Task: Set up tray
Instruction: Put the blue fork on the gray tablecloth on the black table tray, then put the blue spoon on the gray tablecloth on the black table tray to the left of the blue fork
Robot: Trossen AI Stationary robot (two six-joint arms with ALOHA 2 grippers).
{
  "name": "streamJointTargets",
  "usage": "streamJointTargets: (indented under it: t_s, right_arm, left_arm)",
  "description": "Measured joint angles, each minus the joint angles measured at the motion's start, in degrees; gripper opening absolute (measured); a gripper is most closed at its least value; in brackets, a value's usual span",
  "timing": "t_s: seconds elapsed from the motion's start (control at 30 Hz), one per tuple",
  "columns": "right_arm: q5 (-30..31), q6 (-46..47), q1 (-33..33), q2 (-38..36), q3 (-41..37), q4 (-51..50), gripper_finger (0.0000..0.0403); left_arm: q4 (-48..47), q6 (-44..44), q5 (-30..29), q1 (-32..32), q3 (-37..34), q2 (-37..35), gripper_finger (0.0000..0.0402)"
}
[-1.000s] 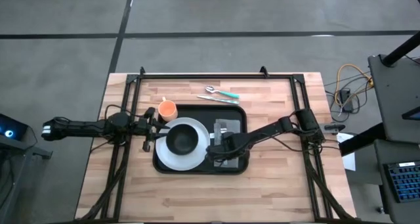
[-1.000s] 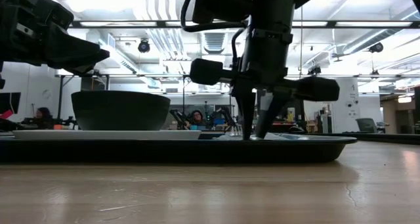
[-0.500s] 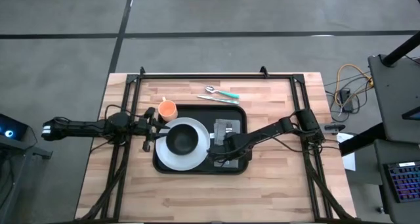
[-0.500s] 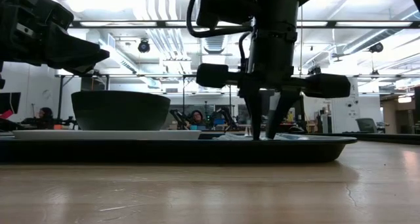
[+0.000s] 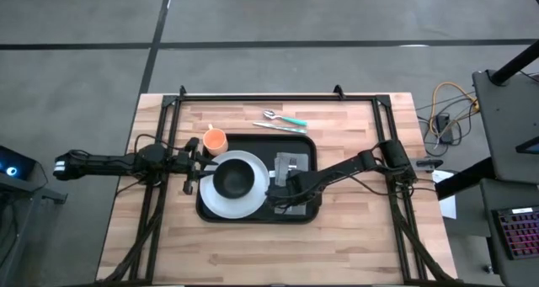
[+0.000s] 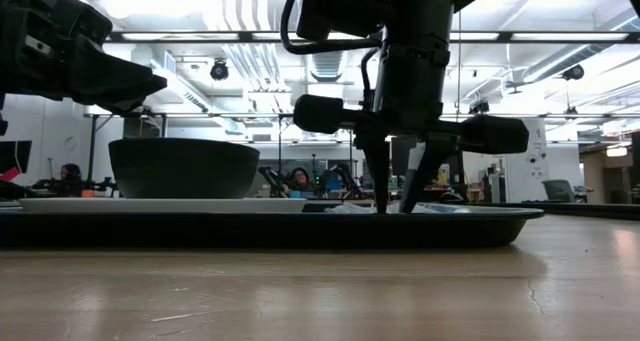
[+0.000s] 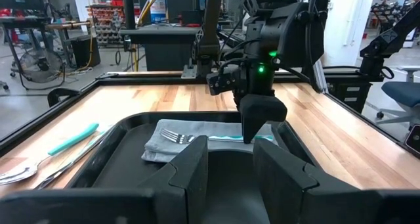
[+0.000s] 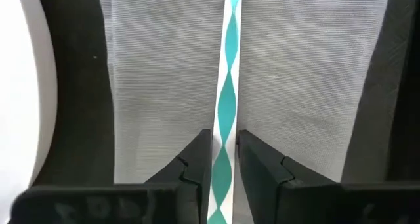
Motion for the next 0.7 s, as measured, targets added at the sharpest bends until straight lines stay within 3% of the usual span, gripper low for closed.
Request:
streamJointTargets:
  t_s: [0.7]
  right_arm:
    - [-0.01, -5.85, -0.24, 0.0, 0.31, -1.09, 0.0105]
  left_arm:
    - [0.0, 0.0, 0.0, 0.0, 0.02, -0.01, 0.0105]
